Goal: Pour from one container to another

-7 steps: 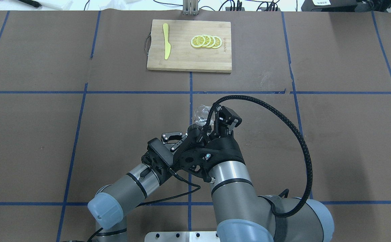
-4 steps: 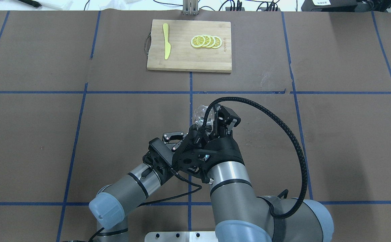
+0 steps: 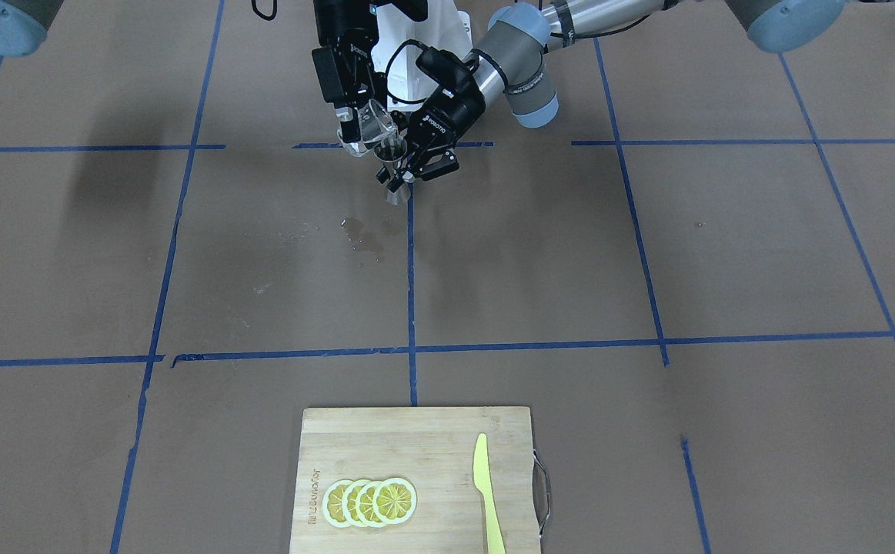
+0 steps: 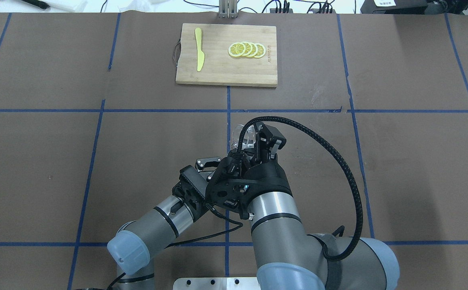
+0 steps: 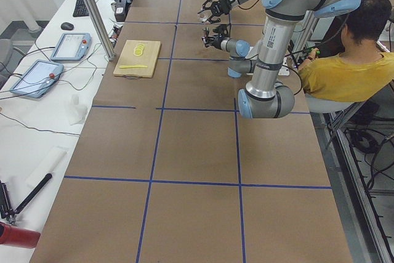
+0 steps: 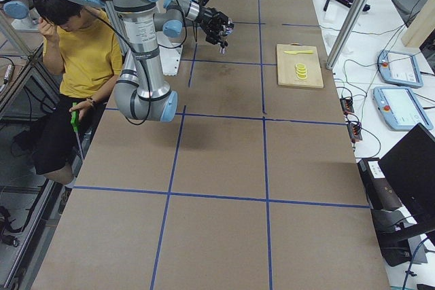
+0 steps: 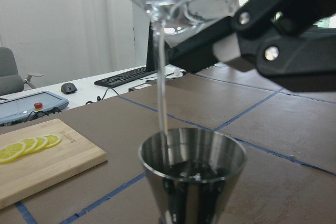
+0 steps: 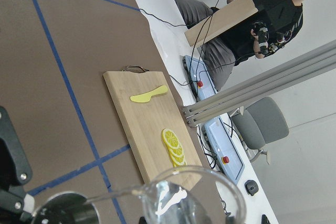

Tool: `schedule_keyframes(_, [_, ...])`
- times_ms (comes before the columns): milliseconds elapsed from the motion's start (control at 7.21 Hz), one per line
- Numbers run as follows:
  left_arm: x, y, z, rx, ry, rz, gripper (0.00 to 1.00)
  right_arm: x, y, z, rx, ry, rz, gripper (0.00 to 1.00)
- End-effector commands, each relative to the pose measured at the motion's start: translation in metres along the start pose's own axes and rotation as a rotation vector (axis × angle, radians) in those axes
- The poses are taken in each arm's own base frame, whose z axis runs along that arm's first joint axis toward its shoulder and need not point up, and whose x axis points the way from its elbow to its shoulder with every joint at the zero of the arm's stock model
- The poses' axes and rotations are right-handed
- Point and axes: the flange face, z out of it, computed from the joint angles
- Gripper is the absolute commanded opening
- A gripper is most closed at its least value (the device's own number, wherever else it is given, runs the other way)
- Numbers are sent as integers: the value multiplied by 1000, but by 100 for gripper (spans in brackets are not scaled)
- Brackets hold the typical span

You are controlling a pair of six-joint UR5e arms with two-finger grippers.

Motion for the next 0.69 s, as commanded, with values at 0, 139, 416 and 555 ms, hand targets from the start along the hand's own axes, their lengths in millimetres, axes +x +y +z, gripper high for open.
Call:
schedule_keyframes(0, [1, -2, 1, 3, 1, 2, 0, 0, 0, 1, -1, 2, -29, 0])
schedule_keyframes(139, [1, -2, 1, 3, 1, 2, 0, 0, 0, 0, -3, 2, -35, 0])
schedule_keyframes(416, [1, -2, 1, 3, 1, 2, 0, 3, 0, 1, -4, 6, -43, 0])
schedule_keyframes(555, [0, -2, 1, 3, 0, 4, 0, 4, 1, 1, -5, 8, -44, 0])
